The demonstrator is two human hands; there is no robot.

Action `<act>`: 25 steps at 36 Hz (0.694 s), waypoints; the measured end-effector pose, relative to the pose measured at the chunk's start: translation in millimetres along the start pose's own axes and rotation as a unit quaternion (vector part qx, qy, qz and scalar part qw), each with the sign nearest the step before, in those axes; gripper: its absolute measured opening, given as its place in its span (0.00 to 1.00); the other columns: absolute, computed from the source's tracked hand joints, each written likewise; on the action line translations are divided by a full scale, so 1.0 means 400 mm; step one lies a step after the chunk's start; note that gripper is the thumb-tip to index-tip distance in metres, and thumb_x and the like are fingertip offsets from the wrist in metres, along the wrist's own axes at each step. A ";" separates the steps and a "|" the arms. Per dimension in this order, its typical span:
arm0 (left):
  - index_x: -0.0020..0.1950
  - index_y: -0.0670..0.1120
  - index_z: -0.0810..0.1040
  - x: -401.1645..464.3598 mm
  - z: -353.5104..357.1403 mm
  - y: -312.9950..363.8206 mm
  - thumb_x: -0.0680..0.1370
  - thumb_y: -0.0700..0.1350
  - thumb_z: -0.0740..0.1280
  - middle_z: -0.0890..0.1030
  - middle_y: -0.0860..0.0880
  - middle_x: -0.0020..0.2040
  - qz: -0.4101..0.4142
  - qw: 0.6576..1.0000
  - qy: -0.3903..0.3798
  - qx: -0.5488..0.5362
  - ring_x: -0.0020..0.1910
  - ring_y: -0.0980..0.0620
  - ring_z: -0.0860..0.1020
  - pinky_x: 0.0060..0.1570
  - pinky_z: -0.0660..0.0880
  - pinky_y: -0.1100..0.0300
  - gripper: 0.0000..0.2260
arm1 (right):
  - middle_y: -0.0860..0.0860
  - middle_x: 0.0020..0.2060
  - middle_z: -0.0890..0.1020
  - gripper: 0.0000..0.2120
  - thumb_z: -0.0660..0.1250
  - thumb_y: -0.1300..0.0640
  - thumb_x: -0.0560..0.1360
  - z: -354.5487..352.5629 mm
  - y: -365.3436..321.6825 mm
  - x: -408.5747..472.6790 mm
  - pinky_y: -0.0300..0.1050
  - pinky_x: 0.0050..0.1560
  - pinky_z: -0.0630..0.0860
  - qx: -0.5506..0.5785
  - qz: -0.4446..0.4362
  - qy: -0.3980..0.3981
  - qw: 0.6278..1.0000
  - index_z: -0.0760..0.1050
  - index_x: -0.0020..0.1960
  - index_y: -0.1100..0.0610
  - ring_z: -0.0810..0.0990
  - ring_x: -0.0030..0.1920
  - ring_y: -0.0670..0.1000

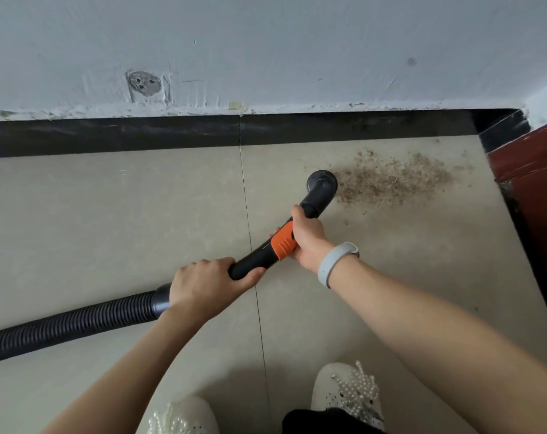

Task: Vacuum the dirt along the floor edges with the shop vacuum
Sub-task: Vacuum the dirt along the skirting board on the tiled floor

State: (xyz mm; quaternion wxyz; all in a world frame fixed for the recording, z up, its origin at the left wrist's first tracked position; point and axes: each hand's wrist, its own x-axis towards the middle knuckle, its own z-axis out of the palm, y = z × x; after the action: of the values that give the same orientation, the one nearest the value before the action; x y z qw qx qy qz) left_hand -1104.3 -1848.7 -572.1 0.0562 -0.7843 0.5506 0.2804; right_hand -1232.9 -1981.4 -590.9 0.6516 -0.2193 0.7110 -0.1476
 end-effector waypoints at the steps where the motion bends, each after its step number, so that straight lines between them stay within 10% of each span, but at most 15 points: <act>1: 0.37 0.52 0.69 0.005 -0.001 0.009 0.72 0.73 0.50 0.74 0.54 0.33 0.002 1.000 0.001 0.001 0.37 0.49 0.76 0.38 0.68 0.58 0.26 | 0.57 0.36 0.77 0.13 0.60 0.50 0.80 -0.010 -0.008 0.000 0.60 0.55 0.79 0.006 -0.001 0.004 1.000 0.65 0.43 0.58 0.80 0.39 0.57; 10: 0.41 0.52 0.70 0.053 -0.016 0.052 0.72 0.74 0.51 0.72 0.54 0.33 0.002 1.000 0.020 0.001 0.38 0.48 0.74 0.39 0.68 0.57 0.26 | 0.59 0.37 0.75 0.13 0.60 0.52 0.80 -0.018 -0.072 0.016 0.55 0.46 0.80 0.058 -0.015 -0.005 0.998 0.64 0.56 0.62 0.78 0.33 0.55; 25: 0.42 0.53 0.73 0.007 -0.020 -0.123 0.72 0.73 0.51 0.76 0.53 0.34 -0.052 0.997 0.047 -0.016 0.38 0.47 0.77 0.39 0.69 0.57 0.26 | 0.58 0.46 0.78 0.17 0.64 0.46 0.78 0.173 -0.015 0.000 0.58 0.58 0.78 -0.024 0.000 -0.073 0.997 0.66 0.54 0.58 0.82 0.46 0.58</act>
State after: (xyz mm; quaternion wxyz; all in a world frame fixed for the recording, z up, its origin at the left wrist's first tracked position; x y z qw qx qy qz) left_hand -1056.7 -1835.4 -577.6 0.0324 -0.8247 0.5070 0.2487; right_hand -1163.5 -1981.2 -595.5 0.6962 -0.2449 0.6651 -0.1143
